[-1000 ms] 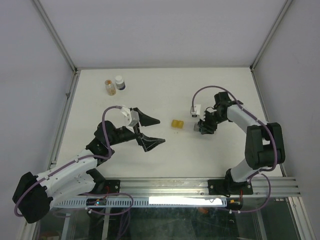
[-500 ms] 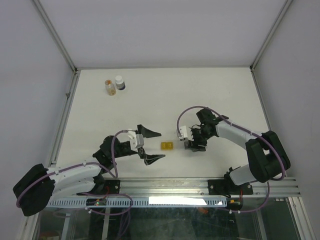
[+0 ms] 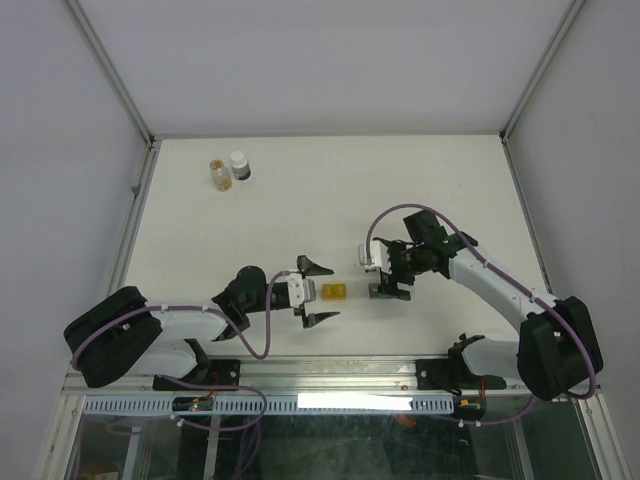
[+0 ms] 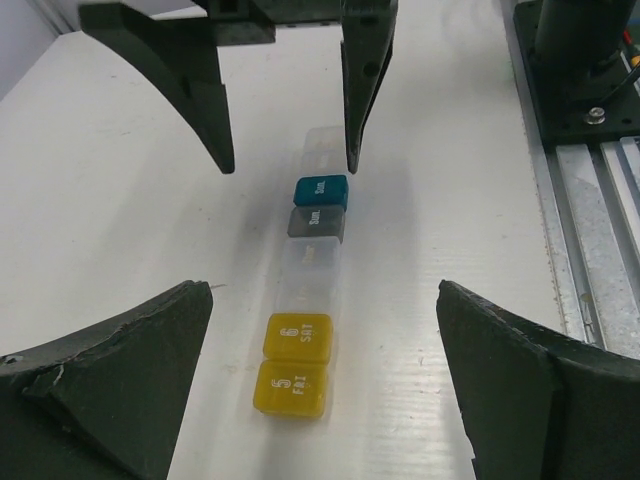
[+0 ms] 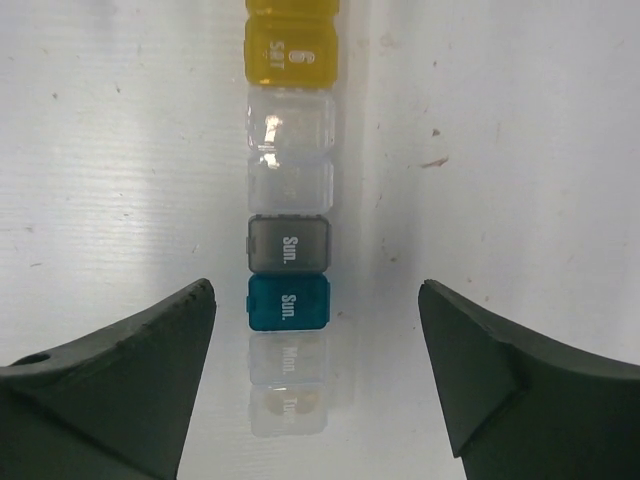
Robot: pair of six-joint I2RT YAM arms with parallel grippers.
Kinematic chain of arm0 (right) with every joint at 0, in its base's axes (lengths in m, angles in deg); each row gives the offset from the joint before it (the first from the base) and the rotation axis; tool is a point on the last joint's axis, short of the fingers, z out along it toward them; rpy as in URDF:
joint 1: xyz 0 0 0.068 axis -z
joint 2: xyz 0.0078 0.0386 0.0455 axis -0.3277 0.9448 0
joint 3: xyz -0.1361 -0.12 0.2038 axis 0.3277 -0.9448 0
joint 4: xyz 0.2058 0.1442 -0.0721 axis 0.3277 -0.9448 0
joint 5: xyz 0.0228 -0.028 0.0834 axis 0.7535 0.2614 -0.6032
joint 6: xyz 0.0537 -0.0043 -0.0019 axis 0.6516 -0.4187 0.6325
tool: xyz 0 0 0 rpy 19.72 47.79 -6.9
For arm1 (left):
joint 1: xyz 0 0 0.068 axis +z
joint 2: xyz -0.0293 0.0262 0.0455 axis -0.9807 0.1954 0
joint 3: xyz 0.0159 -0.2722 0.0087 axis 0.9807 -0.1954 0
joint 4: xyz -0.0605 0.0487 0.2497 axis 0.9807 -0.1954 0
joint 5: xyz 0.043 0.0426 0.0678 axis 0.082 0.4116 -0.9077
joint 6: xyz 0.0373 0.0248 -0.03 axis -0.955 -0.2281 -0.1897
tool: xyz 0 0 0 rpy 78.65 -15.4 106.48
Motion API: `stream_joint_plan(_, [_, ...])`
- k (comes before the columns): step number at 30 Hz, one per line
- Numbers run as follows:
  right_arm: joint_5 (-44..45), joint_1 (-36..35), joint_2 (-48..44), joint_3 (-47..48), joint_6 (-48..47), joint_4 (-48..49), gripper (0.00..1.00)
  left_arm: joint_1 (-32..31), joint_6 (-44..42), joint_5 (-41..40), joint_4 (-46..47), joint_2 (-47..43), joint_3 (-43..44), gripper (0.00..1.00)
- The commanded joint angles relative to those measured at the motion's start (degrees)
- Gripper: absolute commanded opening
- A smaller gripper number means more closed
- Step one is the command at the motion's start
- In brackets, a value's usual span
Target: Sort the pills into containers
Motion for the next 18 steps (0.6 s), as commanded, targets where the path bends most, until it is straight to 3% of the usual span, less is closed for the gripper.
stream_joint_plan(1, [-8.8,0.7,-4.2,4.2,-2.6,-3.6,0.88,-0.6,-4.7,1.8,5.2,5.3,3.8,0.99])
stream_joint_plan(3, [-13.1,0.7,-3.6,5.9,-5.9,-7.1,0.94,-0.6,-5.1,1.9,6.6,8.4,4.6,0.99])
stream_joint_plan(6, [-14.9,0.8,-0.2,7.1,-13.0,-13.2,0.94,-0.6,-6.5,1.4,7.6,13.7,6.0,0.99])
stream_joint_plan(11, [-10.2,0.8,1.7,2.3,-5.7,-2.3,0.94,-0.5,-8.6,0.8,7.6,19.7,9.1,0.99])
stream_joint_plan(18, [-7.3,0.8,1.2,-4.1,-3.2,8.0,0.9,-0.5,-8.8,0.3,9.9,26.3,12.0,0.97])
